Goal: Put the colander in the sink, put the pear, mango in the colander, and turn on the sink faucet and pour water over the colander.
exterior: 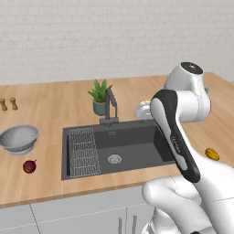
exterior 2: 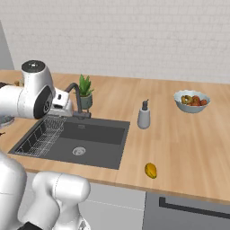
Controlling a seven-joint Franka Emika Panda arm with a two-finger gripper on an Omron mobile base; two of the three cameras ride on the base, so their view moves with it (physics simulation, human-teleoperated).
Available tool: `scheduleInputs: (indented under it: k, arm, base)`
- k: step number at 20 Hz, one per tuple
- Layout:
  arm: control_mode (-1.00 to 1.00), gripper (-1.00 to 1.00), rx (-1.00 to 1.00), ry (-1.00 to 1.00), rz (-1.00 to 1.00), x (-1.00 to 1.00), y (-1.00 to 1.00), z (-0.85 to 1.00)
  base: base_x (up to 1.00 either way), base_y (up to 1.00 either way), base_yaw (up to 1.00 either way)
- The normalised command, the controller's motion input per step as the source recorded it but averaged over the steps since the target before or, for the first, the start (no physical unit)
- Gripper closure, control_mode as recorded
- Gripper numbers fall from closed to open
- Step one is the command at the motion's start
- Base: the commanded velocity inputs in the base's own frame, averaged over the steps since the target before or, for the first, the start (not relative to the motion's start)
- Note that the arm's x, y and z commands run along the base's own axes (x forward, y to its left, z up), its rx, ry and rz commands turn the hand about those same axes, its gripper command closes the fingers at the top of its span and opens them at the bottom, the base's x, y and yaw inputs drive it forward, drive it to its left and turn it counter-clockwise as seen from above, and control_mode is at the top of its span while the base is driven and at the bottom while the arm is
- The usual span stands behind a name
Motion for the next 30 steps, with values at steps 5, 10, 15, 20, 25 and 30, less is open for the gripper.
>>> scheduleInputs:
  k: [5, 10, 15, 20, 25, 30]
  arm:
    - [-1.00, -1.00, 0.10, 0.14, -0.15, -0.06, 0.60, -0.07]
    - [-1.00, -1.00, 0.01, 0.24, -0.16, 0.05, 0.71, -0.08]
    - [-1.00, -1.00, 0.00, 0.22, -0.13, 0.18, 0.68, -0.02]
    - [-1.00, -1.00, 0.00, 0.14, -0.04, 0.32, 0.55, -0.07]
    - [-1.00, -1.00, 0.00, 0.03, 0.00, 0.33, 0.44, -0.13]
    - [-1.00, -1.00, 0.00, 0.00, 0.00, 0.26, 0.38, -0.15]
  base:
    - [0.00, 0.00, 0.00]
    - [0.00, 0.00, 0.00]
    - [0.00, 0.00, 0.00]
    - [0.00, 0.00, 0.00]
    - [0.00, 0.00, 0.00]
    - [0.00, 0.00, 0.00]
